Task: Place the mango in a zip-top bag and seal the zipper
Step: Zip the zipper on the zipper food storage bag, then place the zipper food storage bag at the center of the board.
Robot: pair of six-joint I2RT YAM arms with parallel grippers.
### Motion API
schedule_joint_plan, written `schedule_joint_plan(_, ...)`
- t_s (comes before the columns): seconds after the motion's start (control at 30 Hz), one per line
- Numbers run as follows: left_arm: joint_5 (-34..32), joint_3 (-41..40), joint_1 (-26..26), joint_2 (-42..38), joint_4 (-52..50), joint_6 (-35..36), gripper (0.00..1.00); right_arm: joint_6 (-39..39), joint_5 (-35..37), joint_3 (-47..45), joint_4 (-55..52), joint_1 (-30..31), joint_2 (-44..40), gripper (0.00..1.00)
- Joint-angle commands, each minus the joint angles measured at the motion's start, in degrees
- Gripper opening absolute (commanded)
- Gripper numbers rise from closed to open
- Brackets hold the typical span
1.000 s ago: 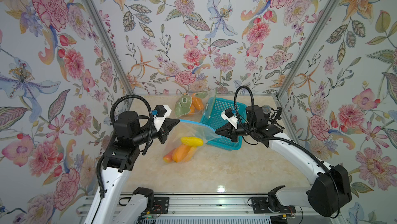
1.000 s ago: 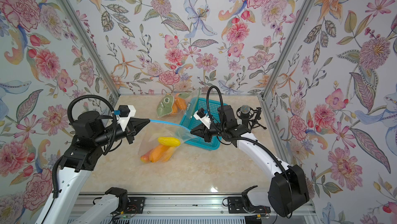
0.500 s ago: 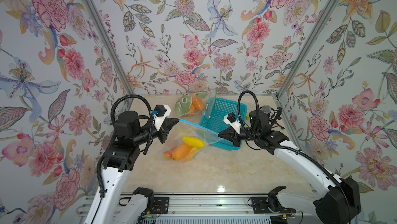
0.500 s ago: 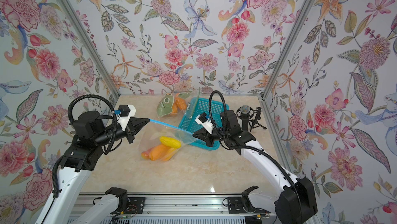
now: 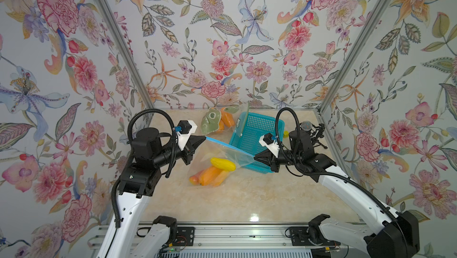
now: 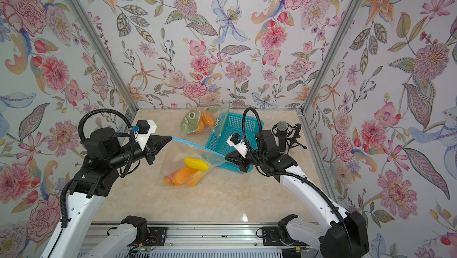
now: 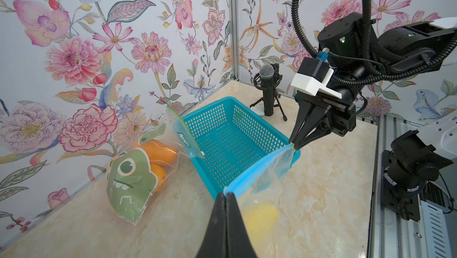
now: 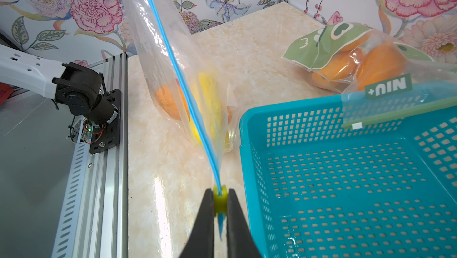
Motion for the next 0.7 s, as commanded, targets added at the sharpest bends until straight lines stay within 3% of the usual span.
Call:
schedule_joint_plan(0.0, -0.2, 1.1, 0.8, -0.4, 1.6, -1.0, 0.00, -1.1, 1.3, -0.3, -2.8, 0.0, -0.8, 0.13)
schedule_joint_plan(0.1, 3.0, 0.3, 0.7, -0.4, 2.2, -1.0, 0.00, -0.2, 0.5, 2.3, -2.6, 0.1, -0.6, 0.24)
schedule_joint_plan(0.17, 6.0, -0.3, 0.5, -0.4, 2.2, -0.4, 0.00, 0.2, 0.1, 4.3, -2.5, 0.3, -0.3, 0.42)
schedule_joint_plan(0.27, 8.1, -1.0, 0.0, -0.5, 1.8, 0.3, 0.00, 0.4, -0.2, 7.7, -1.7, 1.1, 0.4, 0.56)
schedule_joint_plan(0.67, 9.0, -1.0, -0.7, -0.6, 1.4, 0.3, 0.00, -1.6, -4.9, 25.5, 0.4, 8.3, 14.9, 0.70)
